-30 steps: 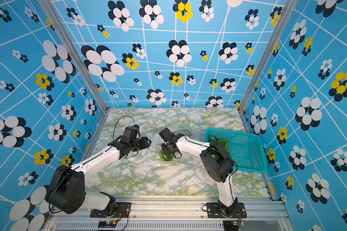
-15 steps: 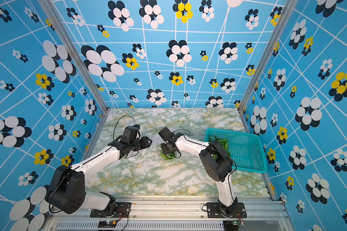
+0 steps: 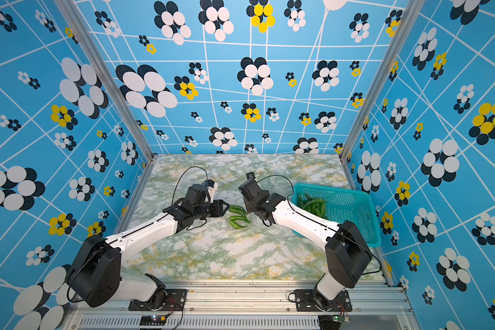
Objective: Take small green peppers out of containers
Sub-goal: Pick up the green pepper from the packing box, then place the green pepper in the basket.
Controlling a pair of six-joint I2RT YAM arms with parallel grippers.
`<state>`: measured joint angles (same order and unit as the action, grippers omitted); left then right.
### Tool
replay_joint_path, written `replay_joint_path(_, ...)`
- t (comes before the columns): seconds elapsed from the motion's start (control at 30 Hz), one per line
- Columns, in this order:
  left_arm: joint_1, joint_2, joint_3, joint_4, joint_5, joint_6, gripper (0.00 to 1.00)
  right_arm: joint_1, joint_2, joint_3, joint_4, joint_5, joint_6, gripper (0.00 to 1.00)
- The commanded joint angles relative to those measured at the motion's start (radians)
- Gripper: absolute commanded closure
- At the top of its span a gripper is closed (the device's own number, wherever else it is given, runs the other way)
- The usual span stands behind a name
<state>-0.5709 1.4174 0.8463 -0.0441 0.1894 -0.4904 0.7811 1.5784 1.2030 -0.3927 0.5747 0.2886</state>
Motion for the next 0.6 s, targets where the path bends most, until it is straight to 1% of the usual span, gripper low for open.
replay_joint_path(0.0, -0.067, -0.007, 0.042, 0.023, -0.011, 0.102, 0.53, -0.033, -0.045, -0.05, -0.022, 0.322, 0.058, 1.0)
replay_joint_path(0.1, -0.109, 0.013, 0.068, 0.017, 0.03, 0.141, 0.53, -0.095, -0.096, -0.098, -0.037, 0.373, 0.131, 1.0)
replay_joint_path(0.3, -0.178, 0.074, 0.124, -0.003, 0.14, 0.192, 0.51, -0.241, -0.167, -0.185, -0.075, 0.427, 0.217, 1.0)
replay_joint_path(0.43, -0.246, 0.127, 0.172, -0.043, 0.141, 0.241, 0.52, -0.331, -0.176, -0.219, -0.096, 0.423, 0.253, 1.0)
replay_joint_path(0.57, -0.276, 0.182, 0.221, -0.084, 0.156, 0.262, 0.52, -0.379, -0.129, -0.23, -0.11, 0.402, 0.284, 1.0)
